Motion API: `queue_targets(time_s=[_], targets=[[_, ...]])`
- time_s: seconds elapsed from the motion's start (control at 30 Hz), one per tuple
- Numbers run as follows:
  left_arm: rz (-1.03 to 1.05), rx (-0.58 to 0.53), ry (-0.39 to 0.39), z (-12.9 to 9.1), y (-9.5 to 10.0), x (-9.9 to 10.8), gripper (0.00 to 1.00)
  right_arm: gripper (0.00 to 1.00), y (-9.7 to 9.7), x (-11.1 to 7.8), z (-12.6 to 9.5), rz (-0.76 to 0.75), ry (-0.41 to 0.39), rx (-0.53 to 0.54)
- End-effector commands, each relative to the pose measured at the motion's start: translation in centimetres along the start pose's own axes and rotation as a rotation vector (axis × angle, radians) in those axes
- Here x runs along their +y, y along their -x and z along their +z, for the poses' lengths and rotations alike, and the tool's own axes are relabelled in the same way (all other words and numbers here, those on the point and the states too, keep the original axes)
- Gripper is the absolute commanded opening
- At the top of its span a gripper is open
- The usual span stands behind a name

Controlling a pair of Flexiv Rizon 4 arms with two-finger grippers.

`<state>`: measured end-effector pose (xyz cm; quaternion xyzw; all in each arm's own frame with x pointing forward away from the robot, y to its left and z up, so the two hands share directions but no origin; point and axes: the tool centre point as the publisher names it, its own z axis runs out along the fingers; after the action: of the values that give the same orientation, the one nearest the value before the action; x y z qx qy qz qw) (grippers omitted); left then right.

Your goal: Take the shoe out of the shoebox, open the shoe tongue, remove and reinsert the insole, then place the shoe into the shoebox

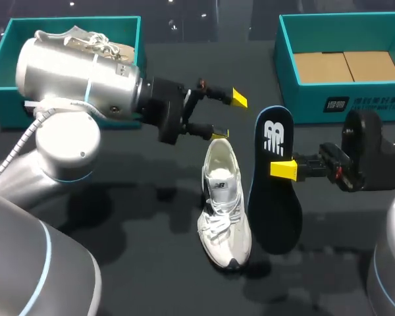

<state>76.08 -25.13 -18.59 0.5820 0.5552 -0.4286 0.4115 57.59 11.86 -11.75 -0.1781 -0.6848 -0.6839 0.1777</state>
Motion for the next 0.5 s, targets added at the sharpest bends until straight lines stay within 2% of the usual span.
queue_targets(time_s=[0.03,0.2,0.37,0.5], targets=[[0.022,-0.171,0.003,-0.7,0.6,-0.7,1.0,0.0,-0.2,-0.1,0.1,0.0,0.0,-0.005],[0.023,-0.193,0.013,-1.0,2.0,-1.1,1.0,0.0,-0.2,-0.1,0.1,0.0,0.0,-0.005],[0.018,-0.201,0.034,-1.4,2.6,-1.2,1.0,0.0,-0.2,-0.1,0.1,0.0,0.0,-0.005],[0.01,-0.188,0.05,-1.7,2.7,-1.3,1.0,0.0,1.5,0.7,-1.0,0.076,0.046,-0.008]])
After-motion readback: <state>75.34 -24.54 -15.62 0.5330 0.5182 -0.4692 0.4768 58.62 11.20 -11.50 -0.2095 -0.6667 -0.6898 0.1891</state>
